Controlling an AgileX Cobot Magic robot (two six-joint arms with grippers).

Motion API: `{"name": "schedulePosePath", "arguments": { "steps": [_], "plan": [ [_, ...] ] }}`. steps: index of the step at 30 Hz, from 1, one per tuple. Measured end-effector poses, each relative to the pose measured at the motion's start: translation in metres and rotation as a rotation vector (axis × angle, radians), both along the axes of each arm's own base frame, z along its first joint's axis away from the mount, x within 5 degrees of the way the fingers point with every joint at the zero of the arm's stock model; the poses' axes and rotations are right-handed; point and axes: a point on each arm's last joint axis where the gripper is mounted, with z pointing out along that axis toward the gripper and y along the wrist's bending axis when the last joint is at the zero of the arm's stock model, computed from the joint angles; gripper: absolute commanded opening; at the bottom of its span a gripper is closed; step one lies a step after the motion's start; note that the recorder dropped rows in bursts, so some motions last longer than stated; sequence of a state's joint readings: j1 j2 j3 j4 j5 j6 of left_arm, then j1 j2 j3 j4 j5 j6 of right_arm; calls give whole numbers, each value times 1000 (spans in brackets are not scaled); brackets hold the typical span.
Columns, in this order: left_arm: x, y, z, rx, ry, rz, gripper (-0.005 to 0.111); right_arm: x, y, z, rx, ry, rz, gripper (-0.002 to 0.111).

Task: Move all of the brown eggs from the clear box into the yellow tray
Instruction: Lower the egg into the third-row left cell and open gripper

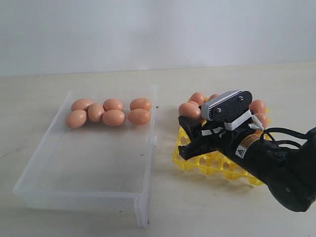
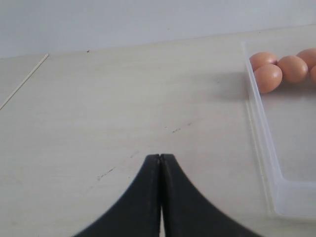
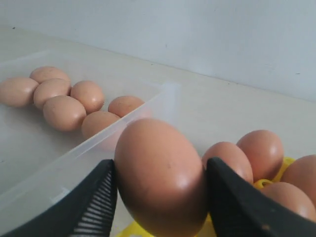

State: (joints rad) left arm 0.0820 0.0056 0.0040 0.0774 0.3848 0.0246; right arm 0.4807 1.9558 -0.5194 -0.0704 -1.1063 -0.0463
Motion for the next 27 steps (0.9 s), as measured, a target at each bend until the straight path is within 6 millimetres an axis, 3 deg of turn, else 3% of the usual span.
{"name": "schedulePosePath", "arguments": {
  "steps": [14, 27],
  "plan": [
    [0, 0, 0, 0, 0, 0, 0, 0, -3, -6, -86, 30, -17, 0],
    [0, 0, 0, 0, 0, 0, 0, 6, -19, -2, -106, 58, -164, 0]
  ]
}}
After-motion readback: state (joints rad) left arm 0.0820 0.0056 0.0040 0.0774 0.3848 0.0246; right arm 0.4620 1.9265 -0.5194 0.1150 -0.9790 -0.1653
